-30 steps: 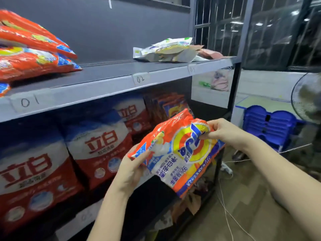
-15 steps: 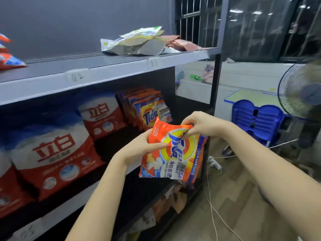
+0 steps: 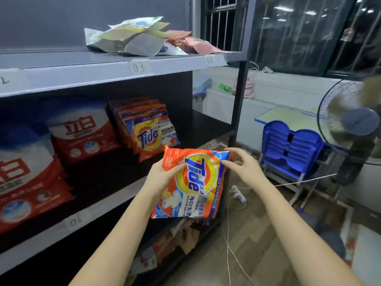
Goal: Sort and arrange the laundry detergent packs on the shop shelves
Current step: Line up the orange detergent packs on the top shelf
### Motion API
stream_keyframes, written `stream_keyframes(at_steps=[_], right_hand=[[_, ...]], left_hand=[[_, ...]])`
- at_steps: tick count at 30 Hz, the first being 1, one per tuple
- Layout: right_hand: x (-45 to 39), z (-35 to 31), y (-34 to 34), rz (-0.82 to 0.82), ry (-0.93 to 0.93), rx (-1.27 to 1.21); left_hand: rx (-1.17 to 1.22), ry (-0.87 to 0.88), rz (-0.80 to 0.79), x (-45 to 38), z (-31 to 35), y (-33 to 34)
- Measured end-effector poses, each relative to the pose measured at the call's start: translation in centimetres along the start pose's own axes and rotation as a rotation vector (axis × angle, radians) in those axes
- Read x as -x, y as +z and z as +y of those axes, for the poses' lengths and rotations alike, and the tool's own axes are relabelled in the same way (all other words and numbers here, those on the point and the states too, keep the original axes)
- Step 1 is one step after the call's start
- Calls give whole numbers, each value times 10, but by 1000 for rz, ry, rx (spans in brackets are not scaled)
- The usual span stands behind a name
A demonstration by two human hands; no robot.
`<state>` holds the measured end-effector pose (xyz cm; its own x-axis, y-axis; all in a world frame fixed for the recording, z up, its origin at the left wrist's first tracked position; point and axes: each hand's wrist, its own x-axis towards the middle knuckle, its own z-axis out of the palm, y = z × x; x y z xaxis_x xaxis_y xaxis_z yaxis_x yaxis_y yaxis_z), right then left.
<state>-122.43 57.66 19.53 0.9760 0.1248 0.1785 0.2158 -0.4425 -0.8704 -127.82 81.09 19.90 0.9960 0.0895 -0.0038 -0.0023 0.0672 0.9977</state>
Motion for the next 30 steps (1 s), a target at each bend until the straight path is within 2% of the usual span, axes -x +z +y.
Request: stream_keyframes(at_steps=[3,6,8,10,12,17,19,22,25,28,30], right_hand=[[9,34,19,93,248,-340],[23,59,55,37,463,-739],[24,62,73,-32,609,-1107],[20,59,86,-70,657,-1405],[6,54,90,-58,632,-1530],[-43,75,79,52,607,-1411],[-63,90,67,65,557,-1357],[-101,100,51,-37,455,-1246],[-144,101,40,-163,314,-1085],[-178,102,37,-214,267,-943],[-197,105,37,-217,251,-882]], left_hand=[[67,1,40,-11,-5,11],[173,20,76,-28,-9,19],[279,32,83,-41,-14,27],[379,13,80,-55,-19,38],[429,-31,67,-68,-26,49],[389,-117,26,-110,-43,58],[387,-168,-46,-128,-41,48],[339,-285,-127,-162,-31,29],[163,-320,-256,-195,-14,13],[-12,-209,-320,-223,-11,1],[-48,-127,-260,-237,-19,-1]])
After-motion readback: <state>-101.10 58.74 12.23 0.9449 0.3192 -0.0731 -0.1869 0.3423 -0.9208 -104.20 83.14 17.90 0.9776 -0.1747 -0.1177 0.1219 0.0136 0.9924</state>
